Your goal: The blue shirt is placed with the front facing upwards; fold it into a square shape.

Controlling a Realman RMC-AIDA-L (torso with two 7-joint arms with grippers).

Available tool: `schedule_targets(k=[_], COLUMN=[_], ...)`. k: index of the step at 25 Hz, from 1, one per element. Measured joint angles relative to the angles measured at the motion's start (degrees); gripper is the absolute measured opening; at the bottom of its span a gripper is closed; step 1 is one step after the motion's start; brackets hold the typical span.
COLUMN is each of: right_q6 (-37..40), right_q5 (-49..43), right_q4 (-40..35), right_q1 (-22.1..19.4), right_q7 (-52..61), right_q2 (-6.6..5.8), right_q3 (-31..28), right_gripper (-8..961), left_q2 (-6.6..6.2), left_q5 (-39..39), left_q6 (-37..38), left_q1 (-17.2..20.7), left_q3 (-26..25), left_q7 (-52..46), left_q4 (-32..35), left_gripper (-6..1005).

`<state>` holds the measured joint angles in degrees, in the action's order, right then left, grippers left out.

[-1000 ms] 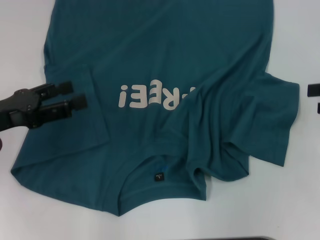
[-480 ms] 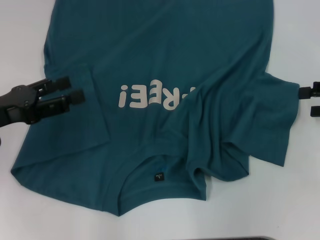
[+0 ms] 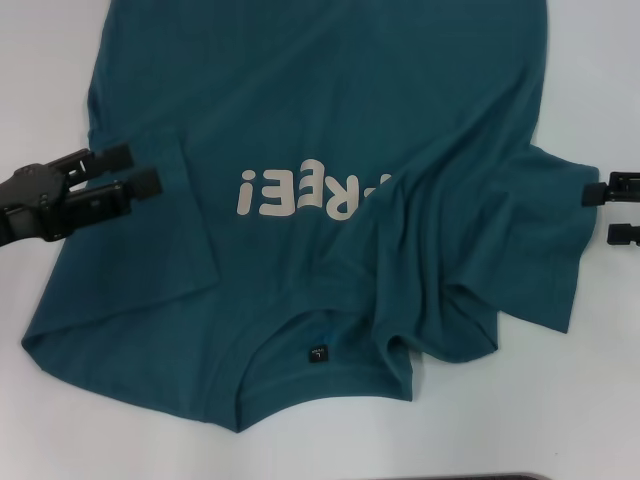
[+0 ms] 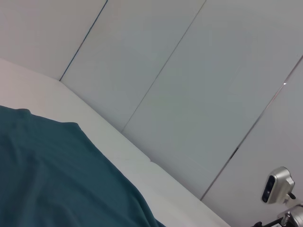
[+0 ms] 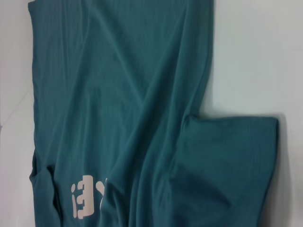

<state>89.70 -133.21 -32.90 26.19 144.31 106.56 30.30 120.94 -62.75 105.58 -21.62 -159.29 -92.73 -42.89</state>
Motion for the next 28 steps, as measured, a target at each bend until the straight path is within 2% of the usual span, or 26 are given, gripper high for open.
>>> schedule_targets(k=[28], right_q6=[-3.66], right_q5=[-2.46], right_q4=[0.3], right_q1=[2.66], right_q7=[1.5], right_q2=[1.38], right_q3=[0.12], right_gripper=[884], left_q2=[0.0], left_q5=[-0.18], left_q6=[0.32], left_q1=[0.29], left_q3=[-1.64], left_q7=[0.0], left_q4=[0.0], left_gripper=[890])
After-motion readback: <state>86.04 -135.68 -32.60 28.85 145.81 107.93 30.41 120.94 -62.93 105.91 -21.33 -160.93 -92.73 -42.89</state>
